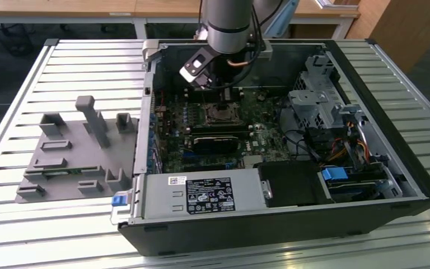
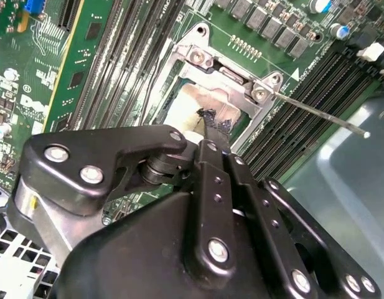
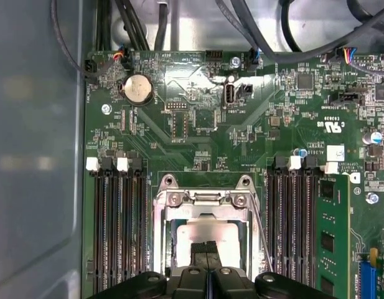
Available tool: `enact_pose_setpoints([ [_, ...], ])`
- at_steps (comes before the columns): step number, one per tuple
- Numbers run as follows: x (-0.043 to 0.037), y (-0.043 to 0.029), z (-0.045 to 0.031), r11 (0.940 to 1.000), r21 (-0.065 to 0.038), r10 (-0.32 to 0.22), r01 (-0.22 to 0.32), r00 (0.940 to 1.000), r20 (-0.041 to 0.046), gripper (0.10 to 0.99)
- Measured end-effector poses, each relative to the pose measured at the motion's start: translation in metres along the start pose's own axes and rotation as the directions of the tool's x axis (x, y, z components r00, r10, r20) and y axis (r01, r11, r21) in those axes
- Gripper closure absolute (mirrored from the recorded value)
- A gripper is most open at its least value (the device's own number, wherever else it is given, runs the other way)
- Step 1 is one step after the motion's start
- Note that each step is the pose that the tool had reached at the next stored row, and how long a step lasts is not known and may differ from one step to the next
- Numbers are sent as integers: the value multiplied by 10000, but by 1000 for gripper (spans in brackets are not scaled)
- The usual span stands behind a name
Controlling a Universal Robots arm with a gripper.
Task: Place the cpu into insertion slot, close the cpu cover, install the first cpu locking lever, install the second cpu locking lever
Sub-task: 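Close the cpu cover, then install the first cpu locking lever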
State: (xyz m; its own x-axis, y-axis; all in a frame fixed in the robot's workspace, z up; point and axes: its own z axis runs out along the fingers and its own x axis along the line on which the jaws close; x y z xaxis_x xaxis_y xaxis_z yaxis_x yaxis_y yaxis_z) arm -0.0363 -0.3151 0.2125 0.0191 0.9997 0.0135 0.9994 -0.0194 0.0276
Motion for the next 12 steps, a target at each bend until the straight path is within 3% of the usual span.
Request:
enact_pose_setpoints([
  [12, 0, 15, -16, 10000, 1, 0, 0, 10000, 1, 980],
])
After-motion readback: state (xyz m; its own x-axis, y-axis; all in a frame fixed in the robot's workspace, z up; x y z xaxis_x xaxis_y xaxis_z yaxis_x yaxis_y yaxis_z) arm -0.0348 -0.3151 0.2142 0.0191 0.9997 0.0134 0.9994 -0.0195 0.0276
